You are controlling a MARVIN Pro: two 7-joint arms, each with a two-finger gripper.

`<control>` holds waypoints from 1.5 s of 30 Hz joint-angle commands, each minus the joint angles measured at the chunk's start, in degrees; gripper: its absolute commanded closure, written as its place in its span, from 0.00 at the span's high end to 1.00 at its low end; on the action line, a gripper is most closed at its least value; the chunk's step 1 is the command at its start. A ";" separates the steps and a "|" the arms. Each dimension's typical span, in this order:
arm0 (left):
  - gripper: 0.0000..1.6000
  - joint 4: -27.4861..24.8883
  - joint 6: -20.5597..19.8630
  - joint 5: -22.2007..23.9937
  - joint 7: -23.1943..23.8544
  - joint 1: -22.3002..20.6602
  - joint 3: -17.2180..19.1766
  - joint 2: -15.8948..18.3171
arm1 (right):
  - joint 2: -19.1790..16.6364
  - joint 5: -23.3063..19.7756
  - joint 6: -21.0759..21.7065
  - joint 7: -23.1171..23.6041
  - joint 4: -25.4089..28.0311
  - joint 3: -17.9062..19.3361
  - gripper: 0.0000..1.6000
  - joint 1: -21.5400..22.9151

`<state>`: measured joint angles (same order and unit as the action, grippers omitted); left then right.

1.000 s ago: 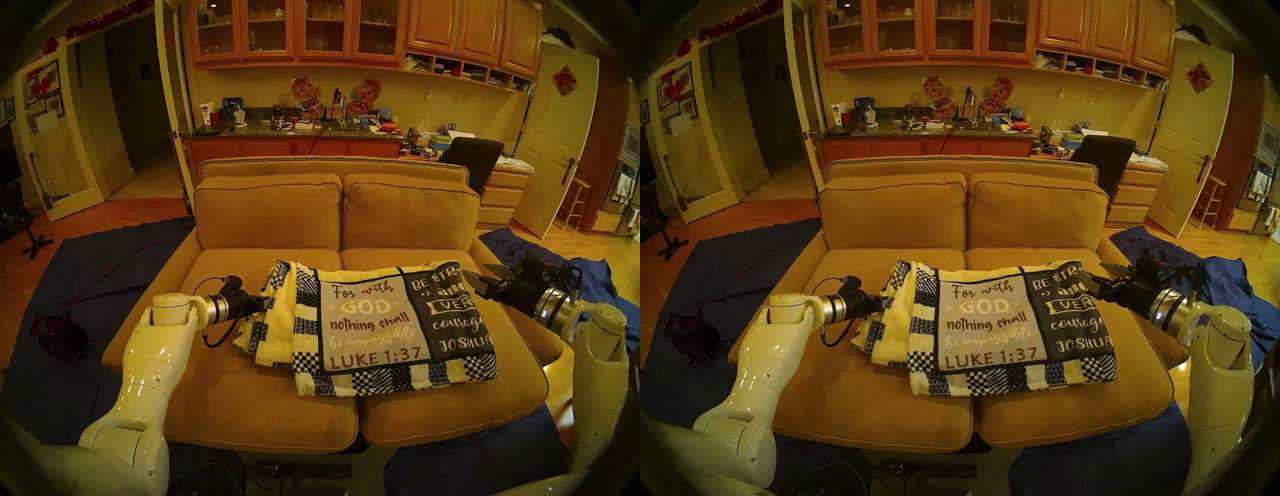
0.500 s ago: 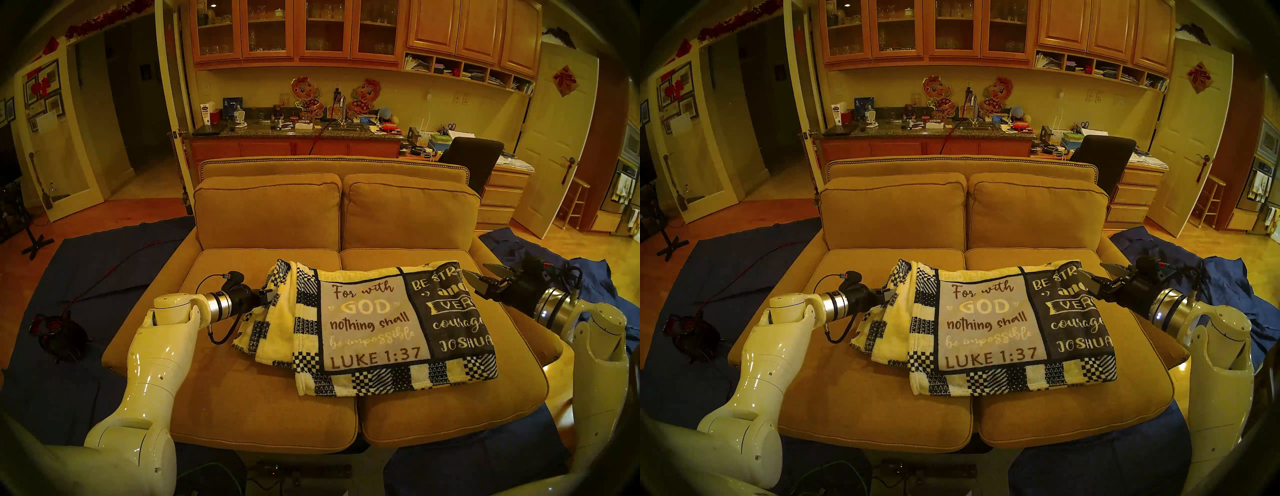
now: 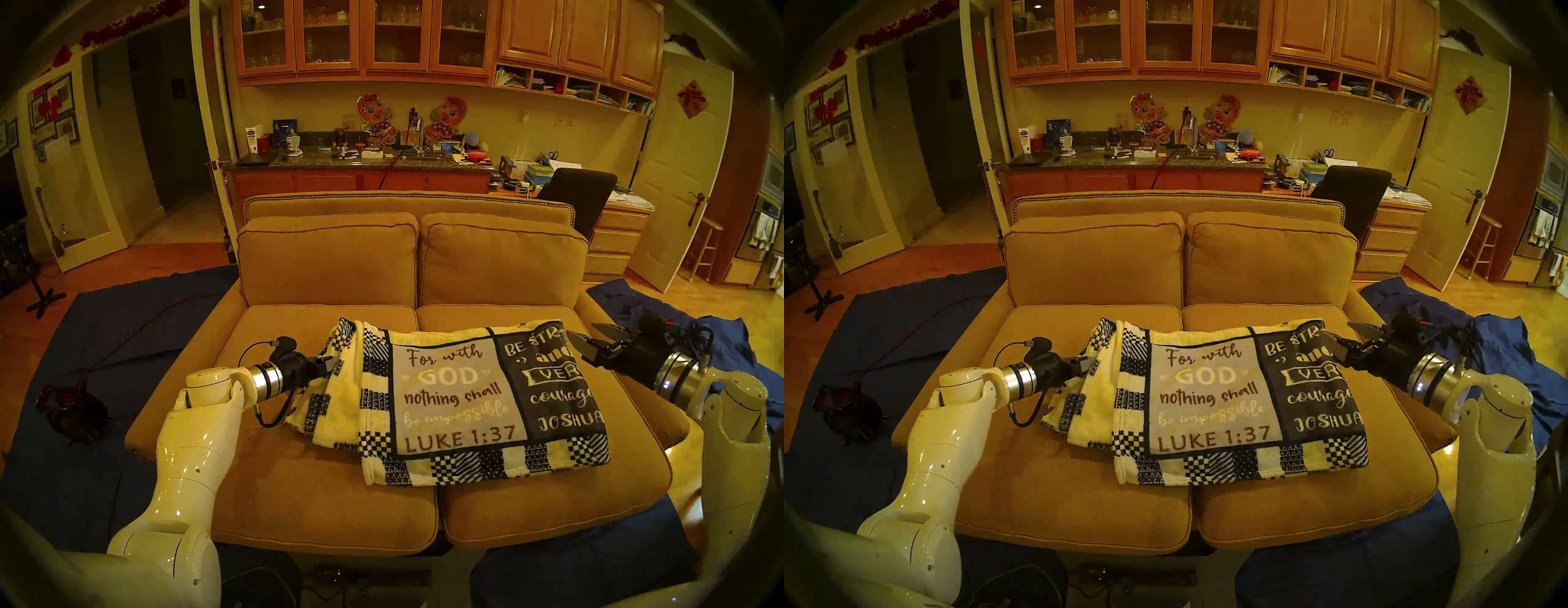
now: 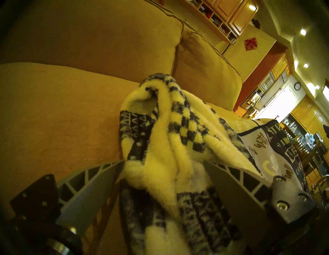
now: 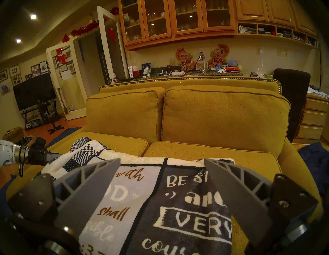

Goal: Fold the blanket in half twice

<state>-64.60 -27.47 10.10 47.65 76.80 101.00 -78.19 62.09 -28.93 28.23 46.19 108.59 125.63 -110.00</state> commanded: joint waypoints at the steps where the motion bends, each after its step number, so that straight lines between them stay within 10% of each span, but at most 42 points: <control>1: 1.00 -5.40 -1.54 0.96 0.89 1.76 1.54 0.94 | -0.22 -0.08 -0.06 0.01 0.54 0.32 1.00 0.29; 45: 1.00 -6.74 -3.27 -0.78 0.10 1.58 0.21 0.07 | -0.23 -0.09 -0.06 -0.01 0.55 0.32 1.00 0.28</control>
<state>-71.26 -30.66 10.38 48.47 79.73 102.11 -78.54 62.07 -28.96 28.21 46.20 108.60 125.63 -110.00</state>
